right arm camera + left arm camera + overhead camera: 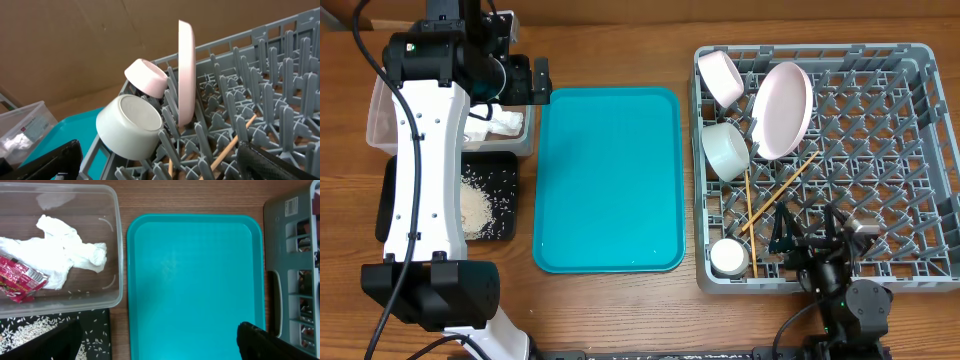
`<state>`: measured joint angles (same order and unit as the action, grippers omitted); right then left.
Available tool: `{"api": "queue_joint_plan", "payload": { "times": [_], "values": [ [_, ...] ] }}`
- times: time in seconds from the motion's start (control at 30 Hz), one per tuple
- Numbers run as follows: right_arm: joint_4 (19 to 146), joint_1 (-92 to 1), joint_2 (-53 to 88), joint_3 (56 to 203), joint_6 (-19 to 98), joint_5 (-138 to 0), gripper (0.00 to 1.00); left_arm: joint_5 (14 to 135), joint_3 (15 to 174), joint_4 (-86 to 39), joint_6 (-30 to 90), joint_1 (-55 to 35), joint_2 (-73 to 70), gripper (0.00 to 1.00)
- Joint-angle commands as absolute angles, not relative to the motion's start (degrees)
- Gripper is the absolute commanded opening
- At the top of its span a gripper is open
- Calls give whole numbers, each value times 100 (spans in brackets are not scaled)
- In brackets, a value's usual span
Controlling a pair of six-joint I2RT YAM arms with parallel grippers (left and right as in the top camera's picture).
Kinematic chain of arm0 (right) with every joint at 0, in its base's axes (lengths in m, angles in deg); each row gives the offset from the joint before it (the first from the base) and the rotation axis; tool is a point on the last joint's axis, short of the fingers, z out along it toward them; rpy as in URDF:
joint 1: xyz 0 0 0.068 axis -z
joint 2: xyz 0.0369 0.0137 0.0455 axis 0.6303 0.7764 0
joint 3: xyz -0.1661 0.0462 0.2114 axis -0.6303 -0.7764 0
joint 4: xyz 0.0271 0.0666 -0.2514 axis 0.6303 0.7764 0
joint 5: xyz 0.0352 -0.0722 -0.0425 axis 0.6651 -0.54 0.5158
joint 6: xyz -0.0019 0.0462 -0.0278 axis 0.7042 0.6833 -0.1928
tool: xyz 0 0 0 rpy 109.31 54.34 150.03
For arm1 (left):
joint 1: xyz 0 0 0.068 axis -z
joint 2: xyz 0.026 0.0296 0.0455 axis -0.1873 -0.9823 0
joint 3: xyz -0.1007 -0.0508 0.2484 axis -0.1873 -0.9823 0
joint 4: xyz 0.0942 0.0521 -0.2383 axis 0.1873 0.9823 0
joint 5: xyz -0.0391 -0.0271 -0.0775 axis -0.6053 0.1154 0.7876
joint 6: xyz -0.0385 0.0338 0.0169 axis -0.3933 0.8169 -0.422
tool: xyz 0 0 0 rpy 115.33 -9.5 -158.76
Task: Sort waste into correct bins and load items into the dishwasher
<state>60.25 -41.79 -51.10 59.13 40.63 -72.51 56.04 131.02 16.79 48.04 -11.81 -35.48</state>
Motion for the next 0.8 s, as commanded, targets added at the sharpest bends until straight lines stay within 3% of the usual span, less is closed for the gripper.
{"api": "queue_joint_plan", "payload": {
  "times": [0.0,0.77],
  "values": [
    [5946,-4157,-5244,5825,4024,-7279,100,5647,13187,1679,4767,-1201,-3581,100],
    [5409,-4166,-5305,5576,4028,-7452,100,5650,13187,1679,4767,-1201,-3581,100]
  ]
}}
